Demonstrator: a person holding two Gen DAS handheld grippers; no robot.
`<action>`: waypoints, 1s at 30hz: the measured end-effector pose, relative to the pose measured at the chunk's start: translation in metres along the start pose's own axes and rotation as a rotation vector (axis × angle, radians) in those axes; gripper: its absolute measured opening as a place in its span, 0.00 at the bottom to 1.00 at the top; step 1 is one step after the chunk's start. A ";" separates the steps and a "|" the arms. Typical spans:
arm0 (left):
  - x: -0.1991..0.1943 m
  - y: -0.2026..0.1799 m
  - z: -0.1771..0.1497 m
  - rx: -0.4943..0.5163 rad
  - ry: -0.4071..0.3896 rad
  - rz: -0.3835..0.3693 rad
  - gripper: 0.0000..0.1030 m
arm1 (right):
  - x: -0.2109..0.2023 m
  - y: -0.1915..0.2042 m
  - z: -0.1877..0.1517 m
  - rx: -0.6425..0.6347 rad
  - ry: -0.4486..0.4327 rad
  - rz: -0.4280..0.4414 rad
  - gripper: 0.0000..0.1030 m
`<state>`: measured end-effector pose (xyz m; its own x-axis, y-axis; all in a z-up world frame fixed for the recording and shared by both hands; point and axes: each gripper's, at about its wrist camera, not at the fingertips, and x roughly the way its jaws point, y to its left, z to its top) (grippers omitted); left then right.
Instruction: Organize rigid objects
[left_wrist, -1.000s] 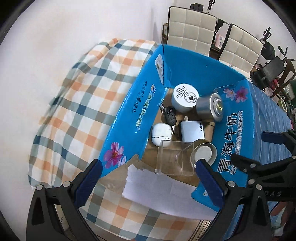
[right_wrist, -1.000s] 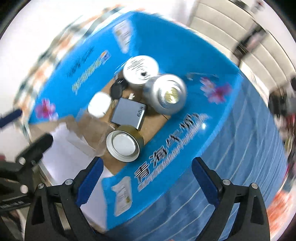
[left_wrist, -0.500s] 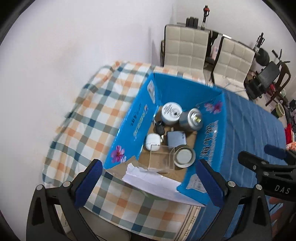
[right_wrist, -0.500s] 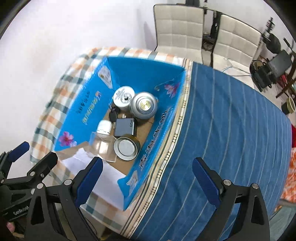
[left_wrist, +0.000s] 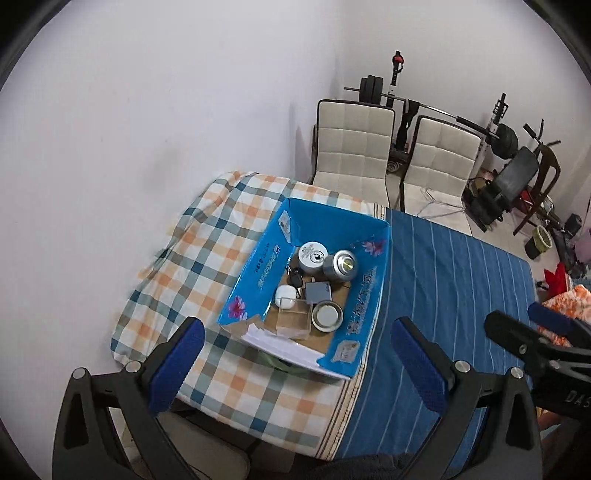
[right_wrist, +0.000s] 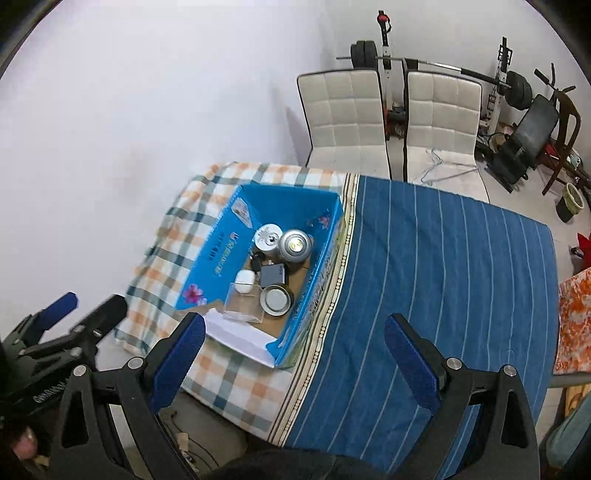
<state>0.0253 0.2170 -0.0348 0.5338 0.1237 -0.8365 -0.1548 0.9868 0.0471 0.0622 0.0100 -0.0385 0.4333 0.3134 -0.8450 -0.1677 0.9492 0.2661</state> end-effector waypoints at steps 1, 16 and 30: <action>-0.003 -0.001 -0.001 -0.002 -0.001 -0.003 1.00 | -0.010 0.001 -0.002 -0.005 -0.010 0.005 0.97; -0.040 -0.013 -0.010 0.013 -0.105 0.023 1.00 | -0.071 0.004 -0.024 -0.036 -0.084 -0.018 1.00; -0.028 -0.024 -0.010 0.044 -0.109 0.027 1.00 | -0.059 -0.008 -0.017 0.010 -0.123 -0.108 1.00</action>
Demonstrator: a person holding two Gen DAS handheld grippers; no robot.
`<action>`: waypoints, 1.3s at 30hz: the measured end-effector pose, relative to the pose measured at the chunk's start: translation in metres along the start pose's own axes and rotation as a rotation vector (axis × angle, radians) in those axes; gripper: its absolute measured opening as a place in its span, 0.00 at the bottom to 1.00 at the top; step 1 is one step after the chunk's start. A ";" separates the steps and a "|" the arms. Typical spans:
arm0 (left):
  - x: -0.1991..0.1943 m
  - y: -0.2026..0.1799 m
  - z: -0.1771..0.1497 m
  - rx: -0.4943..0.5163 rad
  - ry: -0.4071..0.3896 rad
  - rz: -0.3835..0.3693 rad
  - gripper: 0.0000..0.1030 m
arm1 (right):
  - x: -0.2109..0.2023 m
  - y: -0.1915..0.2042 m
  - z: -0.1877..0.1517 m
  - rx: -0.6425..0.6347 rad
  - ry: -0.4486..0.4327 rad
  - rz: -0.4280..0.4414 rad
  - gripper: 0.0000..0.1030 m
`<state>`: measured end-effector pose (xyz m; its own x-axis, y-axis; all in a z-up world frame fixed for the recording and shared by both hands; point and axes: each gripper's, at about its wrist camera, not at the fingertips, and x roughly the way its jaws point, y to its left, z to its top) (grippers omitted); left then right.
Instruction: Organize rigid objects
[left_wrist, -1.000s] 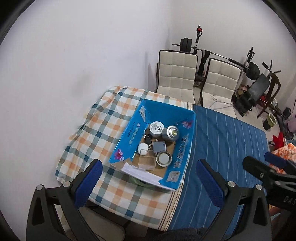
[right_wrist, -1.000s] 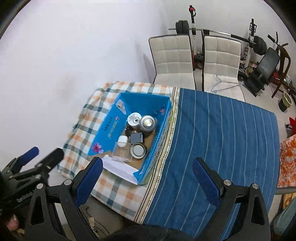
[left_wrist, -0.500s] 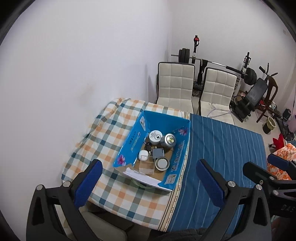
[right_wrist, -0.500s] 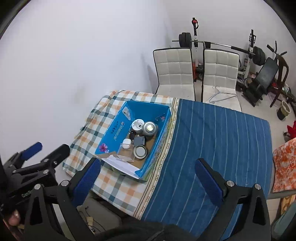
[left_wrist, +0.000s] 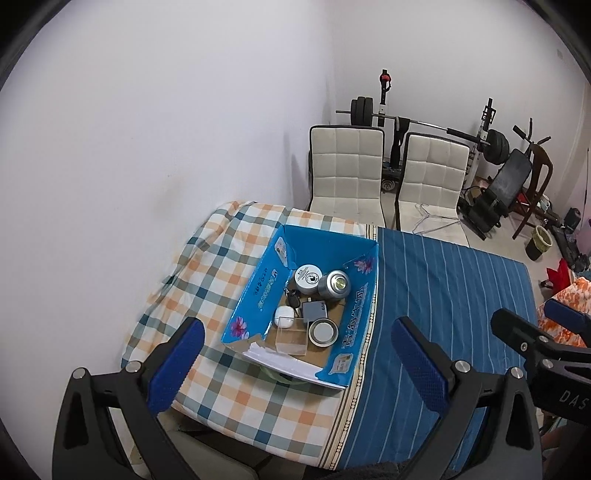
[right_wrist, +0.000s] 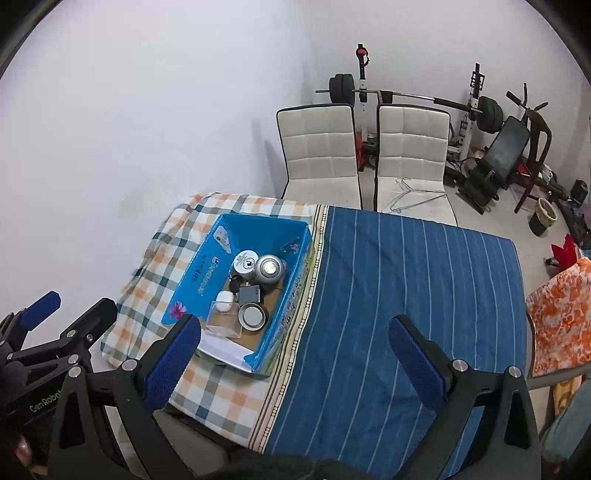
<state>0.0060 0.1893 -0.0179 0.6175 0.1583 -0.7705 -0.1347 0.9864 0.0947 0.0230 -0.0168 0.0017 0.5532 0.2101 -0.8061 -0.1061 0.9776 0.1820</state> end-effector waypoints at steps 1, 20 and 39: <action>0.001 0.000 0.000 0.000 0.004 -0.002 1.00 | 0.001 -0.001 0.000 0.002 -0.003 -0.004 1.00; 0.015 0.005 0.005 0.009 0.025 -0.007 1.00 | 0.011 -0.006 0.002 0.014 0.020 -0.022 1.00; 0.019 0.014 0.003 -0.001 0.031 -0.002 1.00 | 0.019 -0.003 0.002 -0.001 0.036 -0.040 1.00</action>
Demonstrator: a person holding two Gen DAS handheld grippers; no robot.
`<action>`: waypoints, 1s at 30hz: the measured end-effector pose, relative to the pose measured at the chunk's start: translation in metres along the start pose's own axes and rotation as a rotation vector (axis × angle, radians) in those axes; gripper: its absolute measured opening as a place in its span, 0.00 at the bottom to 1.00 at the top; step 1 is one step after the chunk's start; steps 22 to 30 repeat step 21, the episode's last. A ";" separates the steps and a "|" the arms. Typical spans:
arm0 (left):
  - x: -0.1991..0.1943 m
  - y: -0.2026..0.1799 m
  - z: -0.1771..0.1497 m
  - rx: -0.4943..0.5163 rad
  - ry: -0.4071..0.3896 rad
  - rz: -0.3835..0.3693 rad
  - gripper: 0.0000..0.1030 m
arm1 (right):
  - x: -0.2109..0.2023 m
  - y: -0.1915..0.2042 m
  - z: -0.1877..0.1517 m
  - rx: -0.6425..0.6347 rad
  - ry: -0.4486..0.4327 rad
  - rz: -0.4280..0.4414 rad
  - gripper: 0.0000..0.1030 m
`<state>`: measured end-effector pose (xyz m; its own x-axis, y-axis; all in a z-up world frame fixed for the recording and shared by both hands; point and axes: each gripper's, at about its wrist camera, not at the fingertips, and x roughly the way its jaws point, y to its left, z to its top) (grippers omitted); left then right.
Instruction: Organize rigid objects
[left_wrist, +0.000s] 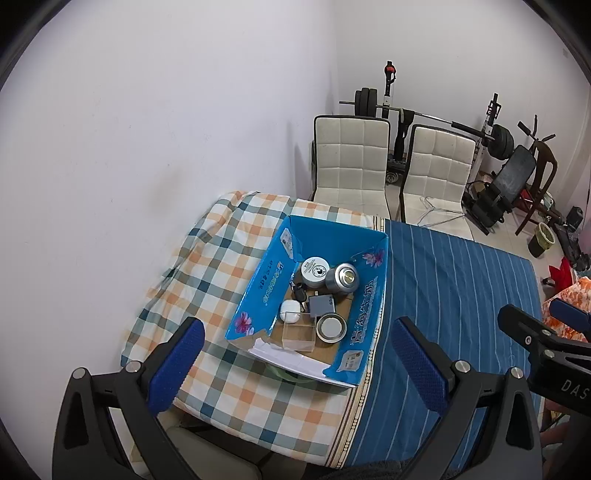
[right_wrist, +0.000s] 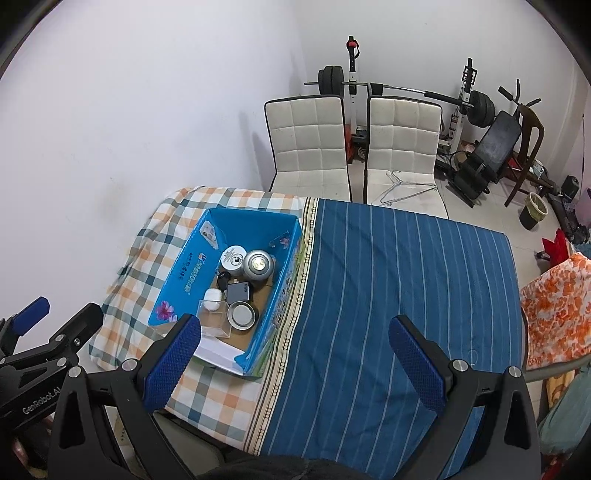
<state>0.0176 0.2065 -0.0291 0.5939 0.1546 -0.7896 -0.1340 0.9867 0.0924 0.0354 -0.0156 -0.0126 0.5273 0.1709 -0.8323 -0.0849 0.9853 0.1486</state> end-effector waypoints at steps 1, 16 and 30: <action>0.000 0.000 0.000 0.000 0.001 -0.001 1.00 | 0.000 -0.001 0.000 0.001 0.000 0.001 1.00; 0.000 0.004 -0.004 -0.008 0.010 0.005 1.00 | 0.006 -0.002 -0.001 -0.006 0.012 0.003 1.00; -0.001 0.004 -0.006 -0.013 0.001 0.007 1.00 | 0.008 -0.003 -0.001 -0.007 0.018 0.001 1.00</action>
